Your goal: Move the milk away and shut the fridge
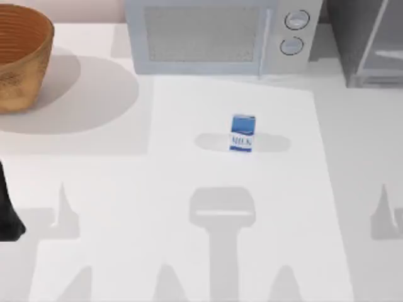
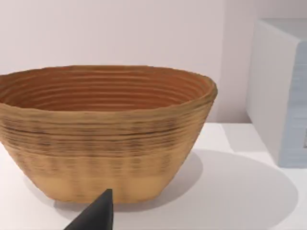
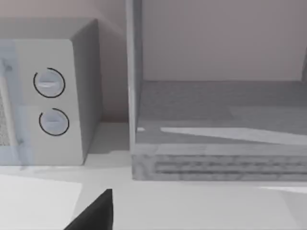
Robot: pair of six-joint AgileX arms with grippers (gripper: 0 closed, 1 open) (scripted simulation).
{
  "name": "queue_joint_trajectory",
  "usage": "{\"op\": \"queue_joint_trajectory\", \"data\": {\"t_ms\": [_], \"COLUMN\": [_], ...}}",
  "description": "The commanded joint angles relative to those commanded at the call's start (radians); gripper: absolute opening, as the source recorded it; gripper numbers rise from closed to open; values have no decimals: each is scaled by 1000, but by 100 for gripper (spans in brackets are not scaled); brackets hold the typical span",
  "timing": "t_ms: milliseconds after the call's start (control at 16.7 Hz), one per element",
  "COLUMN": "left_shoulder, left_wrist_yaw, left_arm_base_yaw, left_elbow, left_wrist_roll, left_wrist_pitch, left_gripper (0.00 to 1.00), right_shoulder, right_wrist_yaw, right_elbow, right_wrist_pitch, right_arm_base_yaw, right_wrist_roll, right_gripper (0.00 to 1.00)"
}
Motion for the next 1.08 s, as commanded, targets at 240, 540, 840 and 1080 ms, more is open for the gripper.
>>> {"op": "queue_joint_trajectory", "data": {"t_ms": [240, 540, 840, 1080], "left_shoulder": [0, 0, 0, 0], "left_wrist_yaw": [0, 0, 0, 0], "left_arm_base_yaw": [0, 0, 0, 0], "left_elbow": [0, 0, 0, 0], "left_wrist_roll": [0, 0, 0, 0], "left_wrist_pitch": [0, 0, 0, 0], "left_gripper": [100, 100, 100, 100], "right_shoulder": [35, 252, 529, 700], "right_wrist_yaw": [36, 290, 639, 850], "right_elbow": [2, 10, 16, 21], "right_wrist_pitch": [35, 242, 501, 663], "right_arm_base_yaw": [36, 288, 634, 845], "right_wrist_roll": [2, 8, 14, 17], "right_gripper": [100, 100, 100, 100]}}
